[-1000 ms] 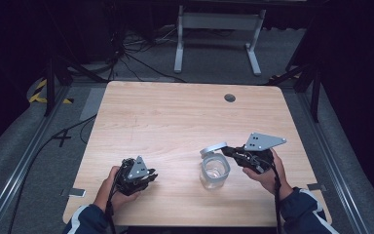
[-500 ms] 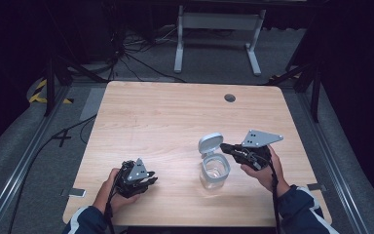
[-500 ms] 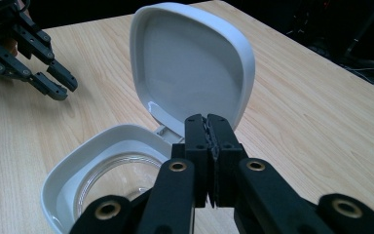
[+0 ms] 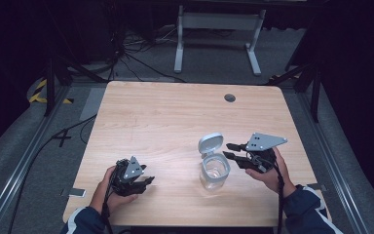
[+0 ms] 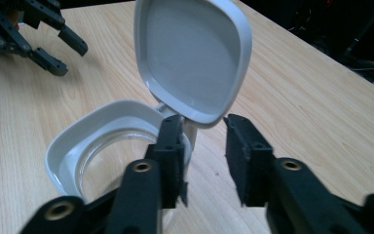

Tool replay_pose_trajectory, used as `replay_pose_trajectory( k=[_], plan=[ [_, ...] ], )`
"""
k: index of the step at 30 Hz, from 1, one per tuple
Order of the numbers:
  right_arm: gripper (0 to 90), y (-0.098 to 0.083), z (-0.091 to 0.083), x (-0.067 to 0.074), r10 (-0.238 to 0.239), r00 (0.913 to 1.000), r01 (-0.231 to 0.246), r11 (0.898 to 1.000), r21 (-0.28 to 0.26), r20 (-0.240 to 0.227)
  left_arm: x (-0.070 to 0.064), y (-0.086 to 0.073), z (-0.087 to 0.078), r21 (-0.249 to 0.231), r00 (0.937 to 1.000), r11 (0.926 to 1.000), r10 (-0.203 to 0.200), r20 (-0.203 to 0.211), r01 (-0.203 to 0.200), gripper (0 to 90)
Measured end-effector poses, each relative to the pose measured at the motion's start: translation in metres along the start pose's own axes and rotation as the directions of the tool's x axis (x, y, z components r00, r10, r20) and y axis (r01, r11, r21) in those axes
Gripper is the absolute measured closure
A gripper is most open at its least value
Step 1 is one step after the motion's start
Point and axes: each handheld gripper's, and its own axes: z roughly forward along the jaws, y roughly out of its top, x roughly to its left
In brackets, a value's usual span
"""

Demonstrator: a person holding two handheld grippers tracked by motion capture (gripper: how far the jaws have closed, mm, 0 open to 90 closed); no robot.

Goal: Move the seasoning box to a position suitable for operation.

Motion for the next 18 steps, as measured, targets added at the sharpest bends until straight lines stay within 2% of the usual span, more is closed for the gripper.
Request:
replay_pose_trajectory(
  k=[2,5,8,10,13,17,18],
  plan=[
    [60.0,-0.002,-0.003,-0.001,-0.009,0.9999,0.009,1.000,0.011,0.006,0.002,-0.002,0.000,-0.004,0.9999,0.9999,-0.014,-0.003,0.014,43.5],
    [52.8,-0.004,-0.007,-0.003,-0.024,0.9996,0.024,0.999,0.034,0.013,0.005,-0.005,0.001,0.006,0.9999,0.9999,-0.015,-0.004,0.015,40.6],
    [46.3,-0.007,-0.012,-0.002,-0.061,0.9970,0.057,0.995,0.085,0.047,0.007,-0.009,0.002,0.018,0.9999,0.9998,-0.010,-0.009,0.010,35.5],
    [45.1,-0.008,-0.014,-0.003,-0.072,0.9956,0.066,0.993,0.096,0.059,0.009,-0.011,0.003,0.021,0.9999,0.9997,-0.014,-0.001,0.014,34.4],
    [40.3,-0.018,-0.023,-0.006,-0.078,0.9938,0.068,0.990,0.121,0.079,0.010,-0.013,0.002,0.026,0.9999,0.9995,-0.017,0.003,0.017,30.7],
    [38.7,-0.031,-0.035,-0.012,-0.065,0.9924,0.050,0.988,0.147,0.105,0.010,-0.017,0.002,0.025,0.9998,0.9995,-0.018,0.013,0.018,29.2],
    [37.9,-0.035,-0.038,-0.013,-0.077,0.9896,0.058,0.987,0.152,0.122,0.011,-0.018,0.002,0.034,0.9998,0.9993,-0.015,0.011,0.015,28.4]
  ],
)
